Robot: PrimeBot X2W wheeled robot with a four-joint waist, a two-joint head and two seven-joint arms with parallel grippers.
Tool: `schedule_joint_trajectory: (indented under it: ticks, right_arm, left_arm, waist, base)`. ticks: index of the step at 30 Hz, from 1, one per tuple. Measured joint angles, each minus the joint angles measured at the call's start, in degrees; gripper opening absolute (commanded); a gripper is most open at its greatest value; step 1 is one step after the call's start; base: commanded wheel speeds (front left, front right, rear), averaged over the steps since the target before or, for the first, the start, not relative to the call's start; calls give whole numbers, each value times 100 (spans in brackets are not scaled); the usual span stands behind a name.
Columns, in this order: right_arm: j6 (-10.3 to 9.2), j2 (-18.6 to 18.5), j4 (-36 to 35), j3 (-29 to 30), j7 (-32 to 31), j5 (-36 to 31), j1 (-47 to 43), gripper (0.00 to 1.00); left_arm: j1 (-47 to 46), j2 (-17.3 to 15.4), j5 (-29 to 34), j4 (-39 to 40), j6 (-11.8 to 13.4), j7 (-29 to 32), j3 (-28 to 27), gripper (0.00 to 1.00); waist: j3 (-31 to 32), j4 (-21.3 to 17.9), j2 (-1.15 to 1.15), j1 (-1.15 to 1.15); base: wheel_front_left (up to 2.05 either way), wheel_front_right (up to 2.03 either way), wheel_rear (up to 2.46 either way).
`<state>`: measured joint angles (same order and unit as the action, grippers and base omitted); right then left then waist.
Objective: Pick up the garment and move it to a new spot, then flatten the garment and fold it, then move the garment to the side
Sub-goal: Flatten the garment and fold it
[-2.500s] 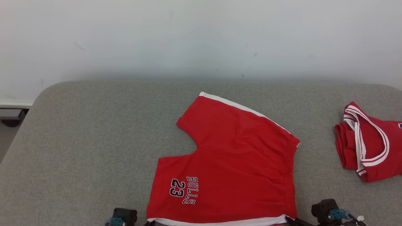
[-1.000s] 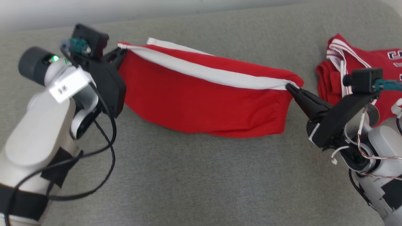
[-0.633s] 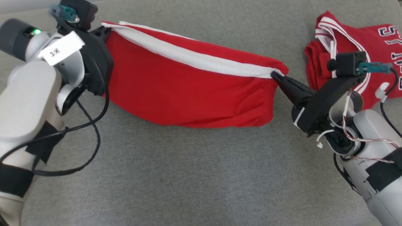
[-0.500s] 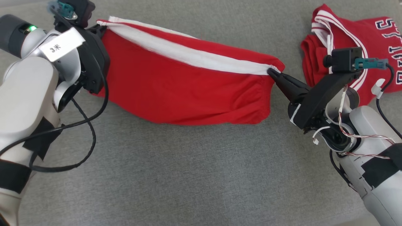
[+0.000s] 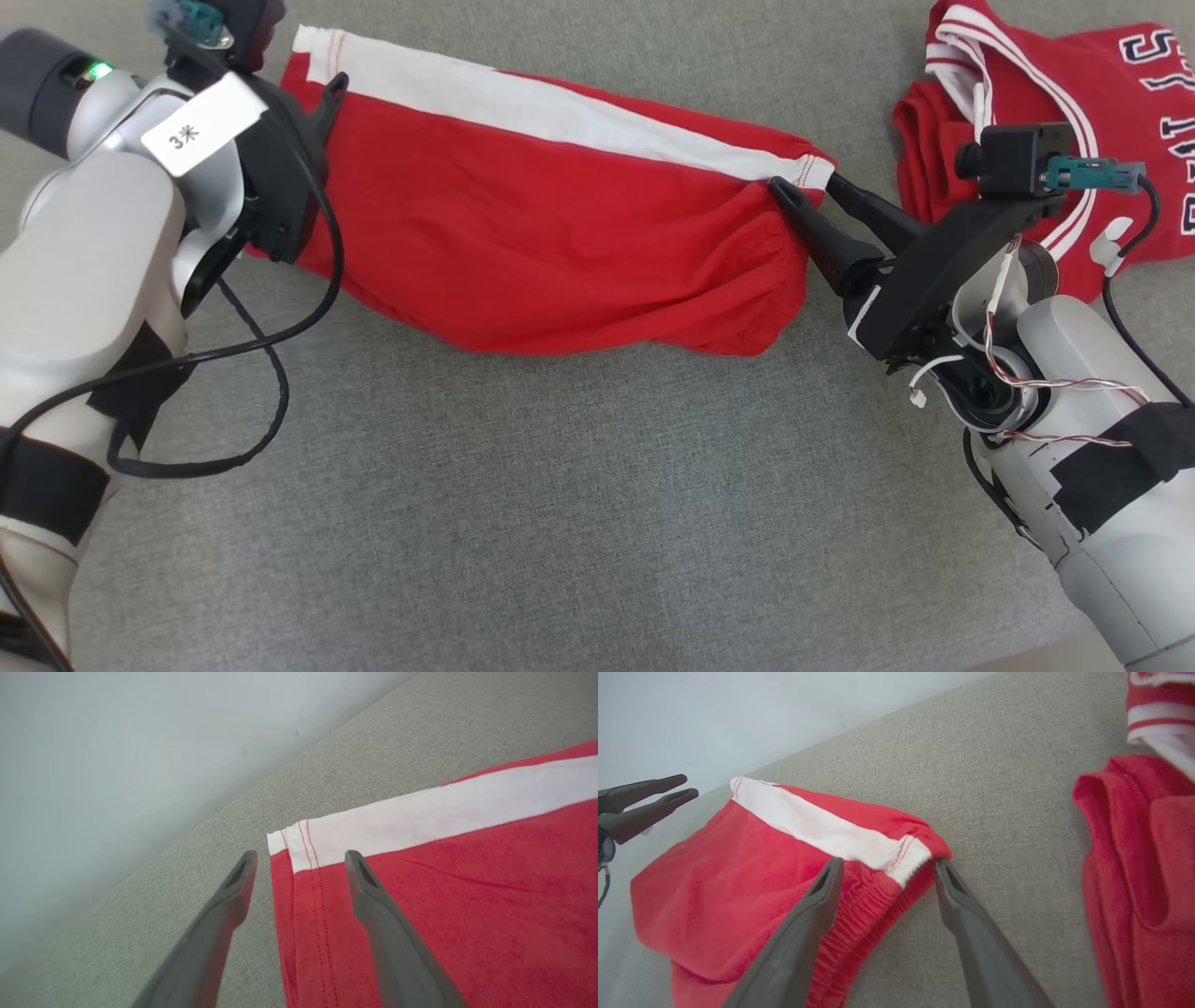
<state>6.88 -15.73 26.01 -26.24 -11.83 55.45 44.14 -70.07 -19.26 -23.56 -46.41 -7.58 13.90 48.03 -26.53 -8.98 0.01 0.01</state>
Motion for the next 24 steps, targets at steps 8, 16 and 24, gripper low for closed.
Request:
schedule_joint_trajectory:
  ticks: [8,16,24]
  right_arm:
    - [19,-151,-70,-149,371,-21,-96,100]
    - [19,-612,-538,-165,851,-180,-1007,100]
    - [19,-565,-777,-257,1091,-170,-1544,100]
  left_arm:
    - [157,149,-361,-441,0,-742,-81,100]
    - [1050,160,-746,-413,0,-1305,-118,100]
    - [1663,160,-1029,-304,0,-1624,-144,100]
  waist:
    - [363,72,-1,-1]
    - [842,215,-2,-2]
    - [1069,387,-2,-2]
  base:
    - [0,0,0]
    - [0,0,0]
    - [0,0,0]
